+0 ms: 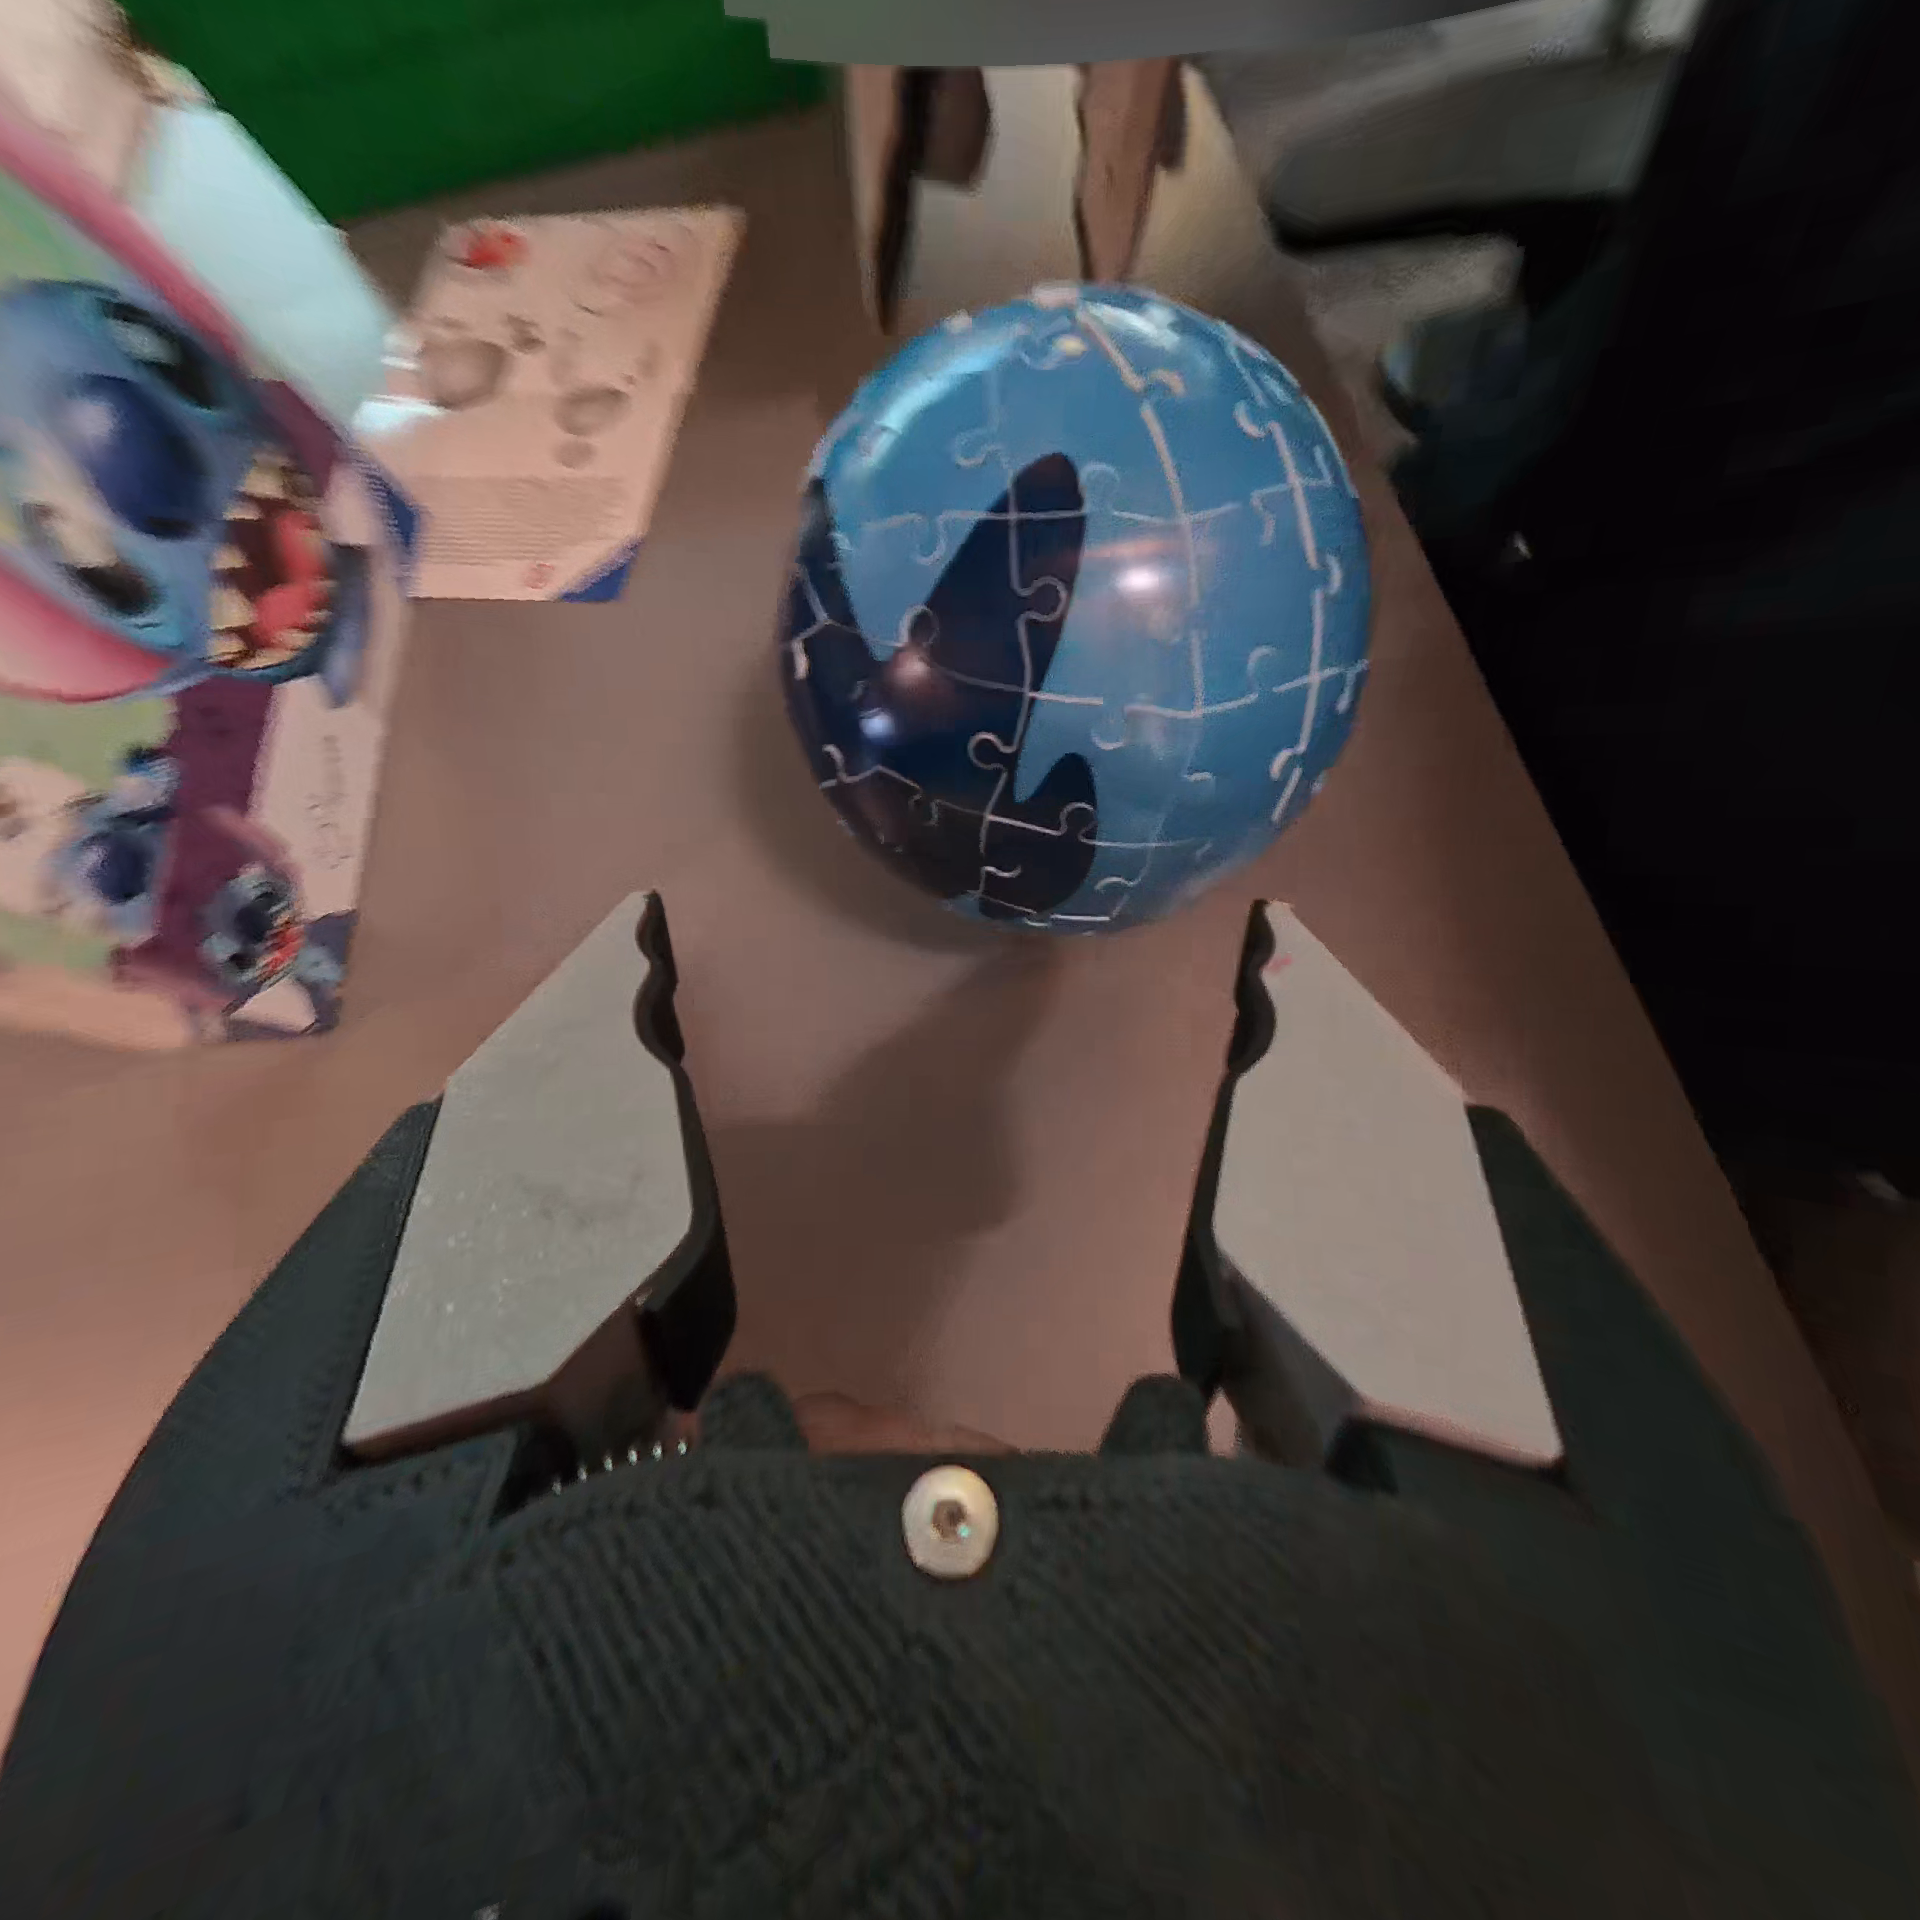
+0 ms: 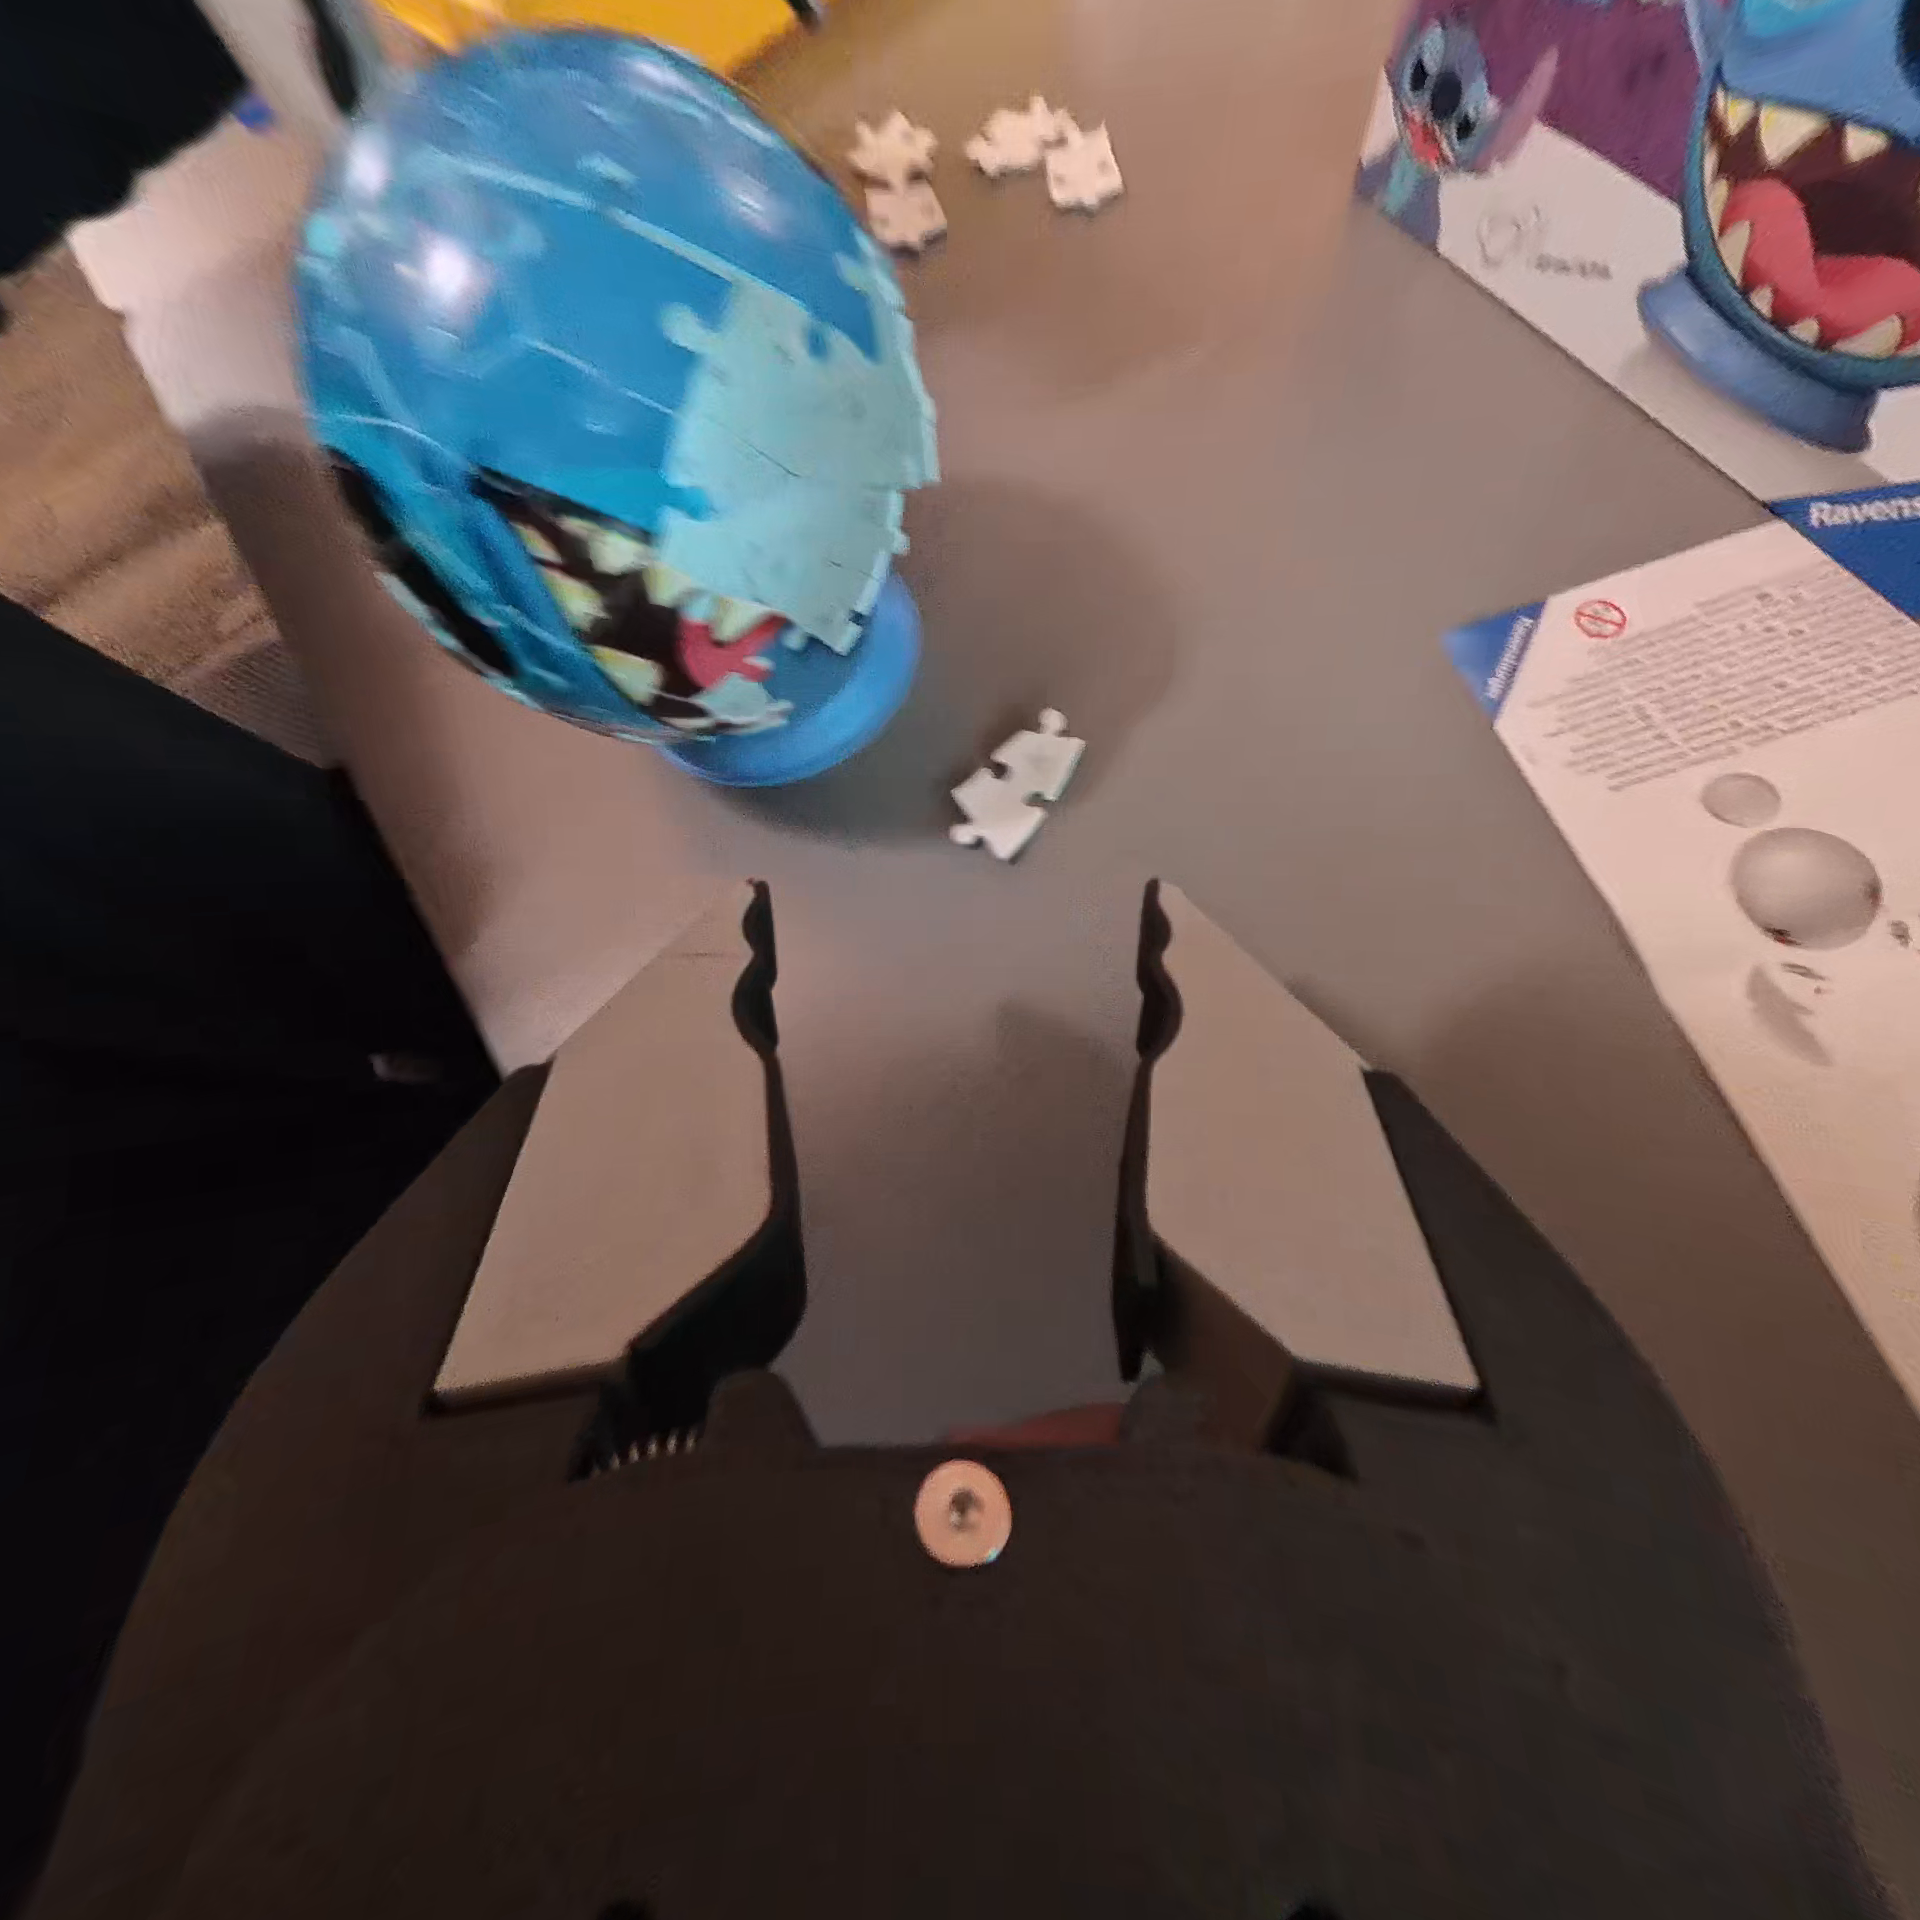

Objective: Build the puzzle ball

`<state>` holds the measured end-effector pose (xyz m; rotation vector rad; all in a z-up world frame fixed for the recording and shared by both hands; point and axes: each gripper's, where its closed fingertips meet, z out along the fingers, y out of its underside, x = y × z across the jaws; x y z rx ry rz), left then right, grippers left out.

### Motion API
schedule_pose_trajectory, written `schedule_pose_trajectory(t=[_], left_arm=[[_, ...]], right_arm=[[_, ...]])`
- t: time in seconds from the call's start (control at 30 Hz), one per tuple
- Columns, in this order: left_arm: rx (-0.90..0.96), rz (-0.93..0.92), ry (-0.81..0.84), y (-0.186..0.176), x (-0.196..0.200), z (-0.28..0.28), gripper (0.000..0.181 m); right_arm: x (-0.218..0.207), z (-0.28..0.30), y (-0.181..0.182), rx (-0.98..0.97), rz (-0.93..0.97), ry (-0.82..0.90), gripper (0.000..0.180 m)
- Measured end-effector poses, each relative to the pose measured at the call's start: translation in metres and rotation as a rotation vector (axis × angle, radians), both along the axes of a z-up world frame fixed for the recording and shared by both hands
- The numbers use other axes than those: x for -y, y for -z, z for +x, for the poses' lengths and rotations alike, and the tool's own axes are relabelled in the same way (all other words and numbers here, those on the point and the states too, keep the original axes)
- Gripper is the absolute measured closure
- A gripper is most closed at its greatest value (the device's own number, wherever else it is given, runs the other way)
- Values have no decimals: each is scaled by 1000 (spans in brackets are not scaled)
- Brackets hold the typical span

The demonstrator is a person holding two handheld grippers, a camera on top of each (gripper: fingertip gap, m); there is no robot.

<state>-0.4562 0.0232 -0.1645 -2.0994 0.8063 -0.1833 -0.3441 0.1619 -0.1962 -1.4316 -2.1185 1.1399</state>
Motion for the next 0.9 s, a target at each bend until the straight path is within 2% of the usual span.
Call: schedule_pose_trajectory(t=[0.13,0.27,0.33,0.5,0.77,0.9], left_arm=[[65,161,-284,-1,18,-3,78],[133,165,-441,19,36,9,80],[153,140,-475,27,38,15,80],[173,48,-498,42,32,28,79],[242,54,-534,47,26,37,79],[253,81,-566,45,25,38,79]], right_arm=[[-2,-27,17,27,-50,22,112],[8,-43,35,37,-55,29,111],[14,-44,47,76,-42,4,107],[12,-55,50,51,24,-70,118],[11,-47,48,14,22,-318,123],[0,-45,47,86,7,-248,116]])
